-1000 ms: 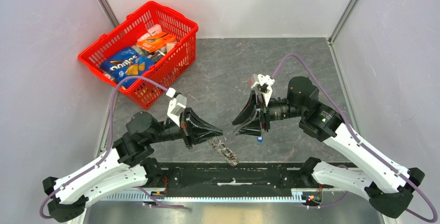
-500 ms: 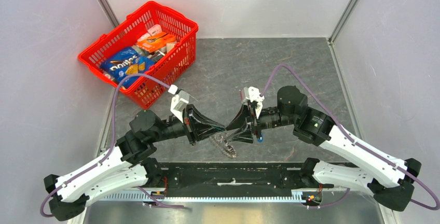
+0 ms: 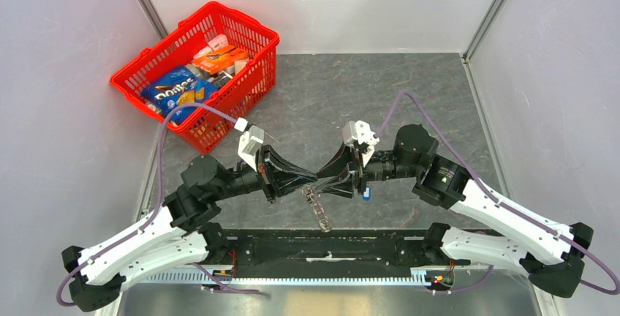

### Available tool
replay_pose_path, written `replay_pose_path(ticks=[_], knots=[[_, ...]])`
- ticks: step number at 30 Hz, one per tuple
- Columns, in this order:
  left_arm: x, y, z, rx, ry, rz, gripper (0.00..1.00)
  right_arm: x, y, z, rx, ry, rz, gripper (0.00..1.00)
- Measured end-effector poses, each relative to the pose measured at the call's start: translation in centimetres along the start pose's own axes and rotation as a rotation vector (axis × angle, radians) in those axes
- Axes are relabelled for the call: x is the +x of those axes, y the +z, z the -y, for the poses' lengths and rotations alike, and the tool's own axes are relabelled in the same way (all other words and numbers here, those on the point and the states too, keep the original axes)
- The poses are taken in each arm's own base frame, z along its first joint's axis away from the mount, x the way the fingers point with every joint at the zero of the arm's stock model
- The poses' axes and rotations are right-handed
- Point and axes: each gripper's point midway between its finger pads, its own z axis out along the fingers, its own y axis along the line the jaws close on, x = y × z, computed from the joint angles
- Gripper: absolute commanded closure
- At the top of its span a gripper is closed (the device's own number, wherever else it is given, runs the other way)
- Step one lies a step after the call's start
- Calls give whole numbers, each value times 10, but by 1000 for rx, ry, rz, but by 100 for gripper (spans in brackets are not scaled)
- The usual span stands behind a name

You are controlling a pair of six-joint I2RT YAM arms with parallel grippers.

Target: Put the keys on the keyring

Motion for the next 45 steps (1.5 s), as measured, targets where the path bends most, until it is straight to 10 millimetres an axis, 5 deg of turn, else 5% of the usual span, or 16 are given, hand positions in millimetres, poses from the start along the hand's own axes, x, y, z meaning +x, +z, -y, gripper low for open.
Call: replay_pose_path(ticks=[12, 22, 29, 41, 45], knots=[[-4, -2, 1, -5, 2, 15, 98, -16, 3, -2, -8, -18, 60, 62], [-7, -3, 1, -12, 4, 29, 98, -10, 8, -2, -16, -3, 51, 69], [-7, -4, 1, -11, 3, 30, 98, -10, 10, 0, -10, 3, 52, 100], [-12, -6, 4, -3, 7, 47, 98, -14, 10, -4, -23, -5, 67, 100], [-14, -6, 7, 7, 11, 57, 71, -16, 9, -6, -22, 1, 73, 100]])
